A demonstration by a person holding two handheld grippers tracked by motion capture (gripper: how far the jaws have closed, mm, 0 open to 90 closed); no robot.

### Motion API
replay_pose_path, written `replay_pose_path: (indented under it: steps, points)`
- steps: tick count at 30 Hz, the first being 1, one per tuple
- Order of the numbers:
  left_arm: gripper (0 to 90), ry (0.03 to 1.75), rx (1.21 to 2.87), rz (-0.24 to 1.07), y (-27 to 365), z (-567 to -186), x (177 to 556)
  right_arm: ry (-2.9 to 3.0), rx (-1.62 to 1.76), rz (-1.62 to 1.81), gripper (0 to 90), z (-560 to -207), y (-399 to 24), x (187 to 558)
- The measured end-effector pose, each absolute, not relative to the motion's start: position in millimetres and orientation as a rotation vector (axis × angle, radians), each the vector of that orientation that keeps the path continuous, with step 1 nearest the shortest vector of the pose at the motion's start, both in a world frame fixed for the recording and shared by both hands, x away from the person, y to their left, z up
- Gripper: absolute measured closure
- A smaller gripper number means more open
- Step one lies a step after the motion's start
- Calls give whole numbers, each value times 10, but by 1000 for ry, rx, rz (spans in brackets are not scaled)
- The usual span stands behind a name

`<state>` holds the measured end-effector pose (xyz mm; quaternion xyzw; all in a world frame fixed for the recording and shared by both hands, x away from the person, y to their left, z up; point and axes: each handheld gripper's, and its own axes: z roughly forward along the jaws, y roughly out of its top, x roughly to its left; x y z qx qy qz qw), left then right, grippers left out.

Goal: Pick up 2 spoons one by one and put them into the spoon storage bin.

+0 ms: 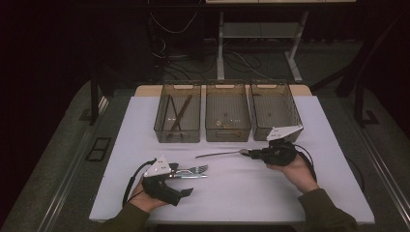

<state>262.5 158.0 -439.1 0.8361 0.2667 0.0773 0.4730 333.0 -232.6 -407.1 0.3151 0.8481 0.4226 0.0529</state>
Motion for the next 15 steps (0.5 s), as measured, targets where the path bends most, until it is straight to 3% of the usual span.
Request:
replay_pose_path:
  steps: [15]
  points:
    - [0, 652, 2045, 186, 1576, -4394, 2622, 2336, 1186, 1278, 877, -3810, -2562, 3549]
